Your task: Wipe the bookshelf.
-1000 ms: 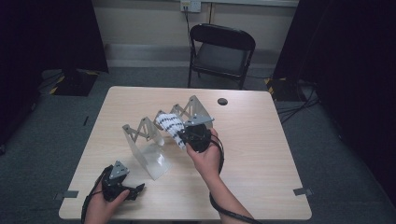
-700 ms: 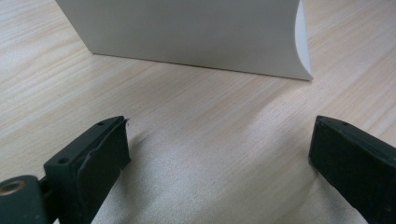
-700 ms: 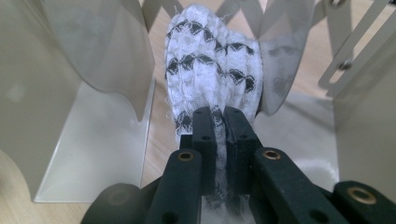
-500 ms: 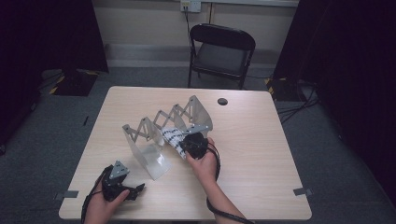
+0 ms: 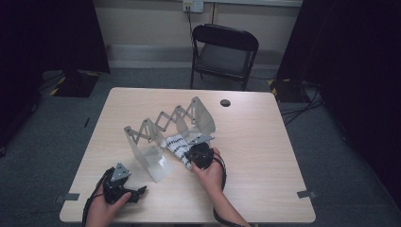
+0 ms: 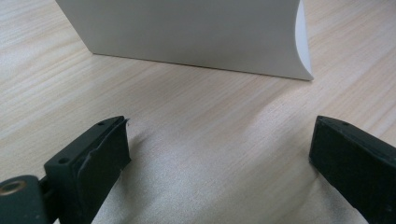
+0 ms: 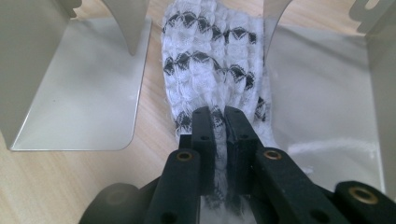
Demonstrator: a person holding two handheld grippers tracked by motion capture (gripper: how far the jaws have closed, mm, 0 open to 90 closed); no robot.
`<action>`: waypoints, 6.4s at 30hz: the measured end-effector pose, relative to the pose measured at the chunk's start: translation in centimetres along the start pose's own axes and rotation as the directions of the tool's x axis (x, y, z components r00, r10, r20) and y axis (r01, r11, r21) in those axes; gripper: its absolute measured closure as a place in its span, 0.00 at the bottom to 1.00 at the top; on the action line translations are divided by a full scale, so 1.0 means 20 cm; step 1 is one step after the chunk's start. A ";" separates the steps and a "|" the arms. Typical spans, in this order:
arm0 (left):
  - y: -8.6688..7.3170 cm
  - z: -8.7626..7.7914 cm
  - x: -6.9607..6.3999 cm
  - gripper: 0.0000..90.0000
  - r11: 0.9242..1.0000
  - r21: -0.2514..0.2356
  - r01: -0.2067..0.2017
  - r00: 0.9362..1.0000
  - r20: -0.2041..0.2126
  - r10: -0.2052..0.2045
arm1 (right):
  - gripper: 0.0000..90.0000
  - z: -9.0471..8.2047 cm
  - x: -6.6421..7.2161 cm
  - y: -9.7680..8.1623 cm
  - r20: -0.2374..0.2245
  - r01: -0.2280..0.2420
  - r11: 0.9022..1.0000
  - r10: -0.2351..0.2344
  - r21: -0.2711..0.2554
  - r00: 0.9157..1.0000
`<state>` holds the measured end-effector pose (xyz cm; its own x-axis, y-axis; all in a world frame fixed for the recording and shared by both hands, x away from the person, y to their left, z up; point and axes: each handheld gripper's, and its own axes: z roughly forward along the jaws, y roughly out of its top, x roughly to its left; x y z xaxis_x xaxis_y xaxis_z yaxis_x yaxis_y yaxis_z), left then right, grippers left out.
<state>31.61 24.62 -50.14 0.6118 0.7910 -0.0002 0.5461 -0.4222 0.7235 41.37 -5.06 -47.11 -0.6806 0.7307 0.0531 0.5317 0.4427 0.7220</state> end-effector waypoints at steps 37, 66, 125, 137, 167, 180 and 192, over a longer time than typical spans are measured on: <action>0.00 0.00 0.00 0.05 1.000 0.001 0.000 1.000 0.000 0.000 | 0.88 -0.27 0.04 0.23 0.007 0.012 0.992 -0.011 -0.128 1.000; 0.00 0.00 0.00 0.04 1.000 0.001 -0.002 1.000 0.003 0.002 | 0.87 -0.01 -0.04 -0.02 0.024 -0.019 0.999 0.018 0.028 1.000; 0.01 0.01 0.00 0.02 1.000 0.009 0.000 1.000 0.010 0.000 | 0.81 -0.14 -0.20 -0.18 0.144 -0.079 0.996 0.074 0.033 0.987; 0.01 0.01 0.00 0.02 1.000 0.013 -0.006 1.000 0.010 0.005 | 0.61 -0.14 -0.22 -0.17 0.143 -0.094 0.995 0.096 -0.027 0.985; 0.01 0.02 0.00 0.01 1.000 0.011 -0.001 1.000 0.017 0.001 | 0.83 -0.03 -0.20 -0.09 0.099 -0.086 0.996 0.085 0.009 0.991; 0.02 0.02 0.00 0.01 1.000 0.010 -0.004 1.000 0.011 0.004 | 0.82 0.03 -0.22 -0.04 0.115 -0.070 0.998 0.069 0.003 0.991; 0.02 0.02 0.00 0.01 1.000 0.010 -0.002 1.000 0.012 0.002 | 0.80 0.07 -0.22 -0.02 0.128 -0.077 0.997 0.078 -0.016 0.989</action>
<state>32.00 24.30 -50.19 0.6198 0.7848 -0.0073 0.5507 -0.4283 0.7164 44.80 -7.73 -48.62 -0.5667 0.8236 0.0210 0.5744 0.3768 0.7267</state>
